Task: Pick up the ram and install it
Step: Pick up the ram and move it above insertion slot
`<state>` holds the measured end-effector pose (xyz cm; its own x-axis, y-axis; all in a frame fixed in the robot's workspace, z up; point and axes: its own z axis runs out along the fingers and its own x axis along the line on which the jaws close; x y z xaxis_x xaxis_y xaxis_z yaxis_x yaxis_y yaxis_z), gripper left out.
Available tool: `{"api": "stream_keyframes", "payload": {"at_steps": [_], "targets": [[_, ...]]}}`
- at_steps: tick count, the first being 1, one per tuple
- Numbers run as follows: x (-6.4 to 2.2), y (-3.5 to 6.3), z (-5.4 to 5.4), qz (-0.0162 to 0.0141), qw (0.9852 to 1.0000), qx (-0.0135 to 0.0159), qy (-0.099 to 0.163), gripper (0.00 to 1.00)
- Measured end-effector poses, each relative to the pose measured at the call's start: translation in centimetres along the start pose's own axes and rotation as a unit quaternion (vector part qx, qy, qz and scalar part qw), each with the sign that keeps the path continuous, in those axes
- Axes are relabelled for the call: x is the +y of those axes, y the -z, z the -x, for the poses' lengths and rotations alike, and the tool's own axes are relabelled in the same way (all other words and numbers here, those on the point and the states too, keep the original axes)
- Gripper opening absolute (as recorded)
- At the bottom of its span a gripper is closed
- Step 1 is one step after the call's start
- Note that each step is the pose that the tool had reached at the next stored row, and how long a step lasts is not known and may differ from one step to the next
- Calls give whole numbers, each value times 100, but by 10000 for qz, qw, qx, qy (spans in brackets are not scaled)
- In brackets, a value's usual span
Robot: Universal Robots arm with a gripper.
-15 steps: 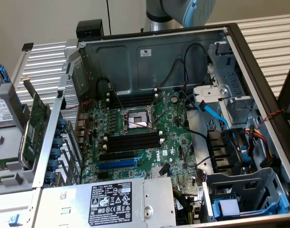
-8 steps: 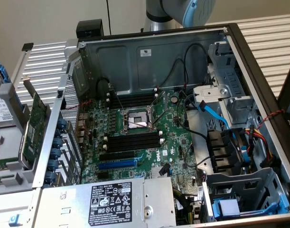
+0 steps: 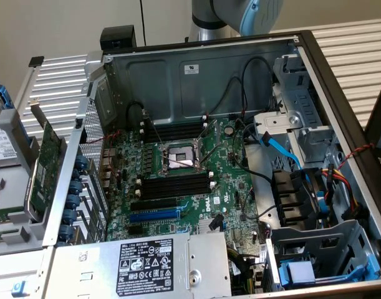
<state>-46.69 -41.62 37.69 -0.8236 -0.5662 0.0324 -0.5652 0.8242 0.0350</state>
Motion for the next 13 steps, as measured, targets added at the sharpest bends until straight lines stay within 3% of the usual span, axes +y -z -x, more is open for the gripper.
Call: {"api": "stream_keyframes", "payload": {"at_steps": [3,7,13], "targets": [[0,0,0,-9,9996,10,274,11],[0,-1,0,-20,9980,22,634,11],[0,-1,0,-38,9930,42,1184,11]]}}
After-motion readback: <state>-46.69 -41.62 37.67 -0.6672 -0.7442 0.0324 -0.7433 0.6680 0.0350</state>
